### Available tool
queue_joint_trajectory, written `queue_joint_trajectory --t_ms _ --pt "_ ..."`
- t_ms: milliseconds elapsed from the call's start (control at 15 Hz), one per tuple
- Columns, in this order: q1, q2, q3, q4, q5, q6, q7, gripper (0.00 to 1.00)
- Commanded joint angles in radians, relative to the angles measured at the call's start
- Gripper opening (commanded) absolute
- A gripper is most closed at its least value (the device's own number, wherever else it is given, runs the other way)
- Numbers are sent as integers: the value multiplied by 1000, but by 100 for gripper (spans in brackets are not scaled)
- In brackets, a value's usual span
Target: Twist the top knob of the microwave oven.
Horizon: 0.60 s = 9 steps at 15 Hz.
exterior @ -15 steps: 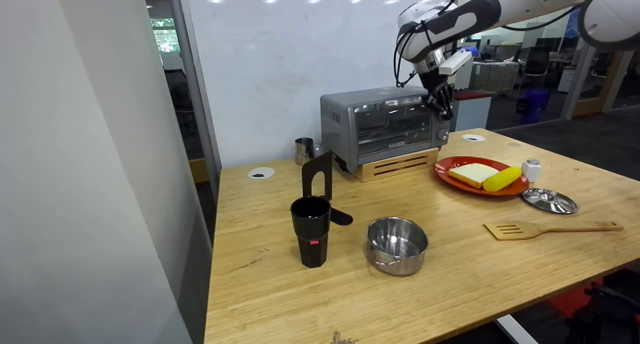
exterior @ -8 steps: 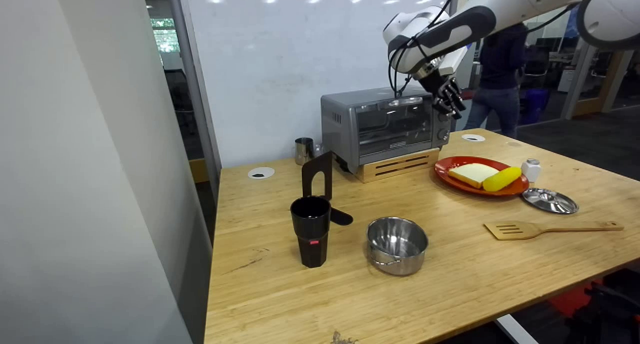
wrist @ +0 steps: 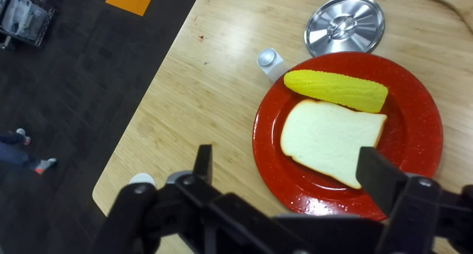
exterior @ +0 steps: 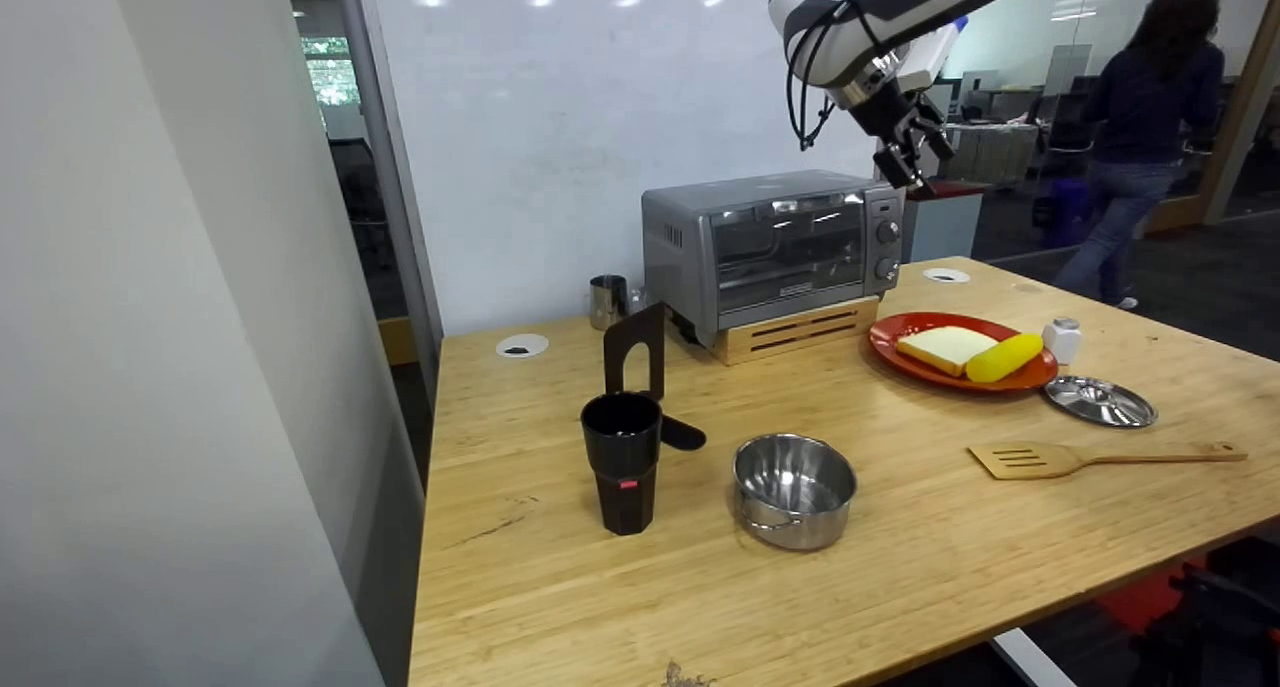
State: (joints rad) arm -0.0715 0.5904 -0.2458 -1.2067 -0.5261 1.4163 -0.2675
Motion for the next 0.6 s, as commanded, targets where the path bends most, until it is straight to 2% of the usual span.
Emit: queue_joint_trajectory --t_ms 0,267,533 --pt "12 -207 54 -229 -12 72 106 100" --pt "14 -369 97 -397 7 155 226 100" --pt "11 -530 126 -591 12 362 326 100"
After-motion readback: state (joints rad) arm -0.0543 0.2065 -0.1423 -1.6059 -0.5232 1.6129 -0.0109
